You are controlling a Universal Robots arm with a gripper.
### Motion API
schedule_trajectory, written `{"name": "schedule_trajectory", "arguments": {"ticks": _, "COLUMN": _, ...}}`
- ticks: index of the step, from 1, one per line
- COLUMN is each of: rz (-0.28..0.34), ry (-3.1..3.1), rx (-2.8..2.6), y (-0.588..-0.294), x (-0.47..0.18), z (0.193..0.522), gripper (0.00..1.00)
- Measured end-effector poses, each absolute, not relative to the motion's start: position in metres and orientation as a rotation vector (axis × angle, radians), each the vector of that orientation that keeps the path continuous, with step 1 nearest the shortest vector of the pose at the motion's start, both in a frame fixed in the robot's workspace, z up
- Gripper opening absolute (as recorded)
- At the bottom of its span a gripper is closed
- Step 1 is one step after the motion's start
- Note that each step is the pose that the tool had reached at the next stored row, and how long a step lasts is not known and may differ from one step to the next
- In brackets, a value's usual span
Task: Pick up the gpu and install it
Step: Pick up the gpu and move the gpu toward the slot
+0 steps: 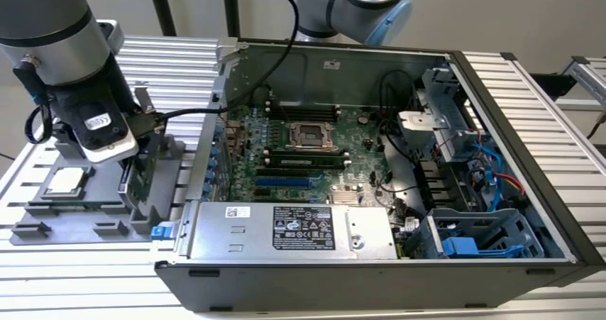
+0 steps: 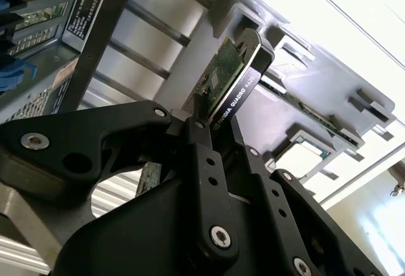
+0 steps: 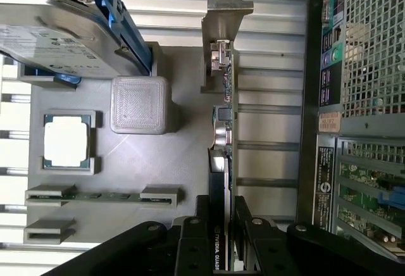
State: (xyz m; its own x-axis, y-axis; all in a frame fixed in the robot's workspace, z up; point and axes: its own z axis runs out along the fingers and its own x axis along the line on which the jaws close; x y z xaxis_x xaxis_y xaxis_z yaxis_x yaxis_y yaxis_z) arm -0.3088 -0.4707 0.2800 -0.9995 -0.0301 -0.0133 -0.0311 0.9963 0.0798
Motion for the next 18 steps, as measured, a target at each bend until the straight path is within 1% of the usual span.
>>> {"name": "schedule_trajectory", "arguments": {"ticks": 18, "rz": 0.125, "ry": 3.127, "rx": -0.047, "y": -0.471, "x": -0.309, "z": 0.297, "gripper": 0.00}}
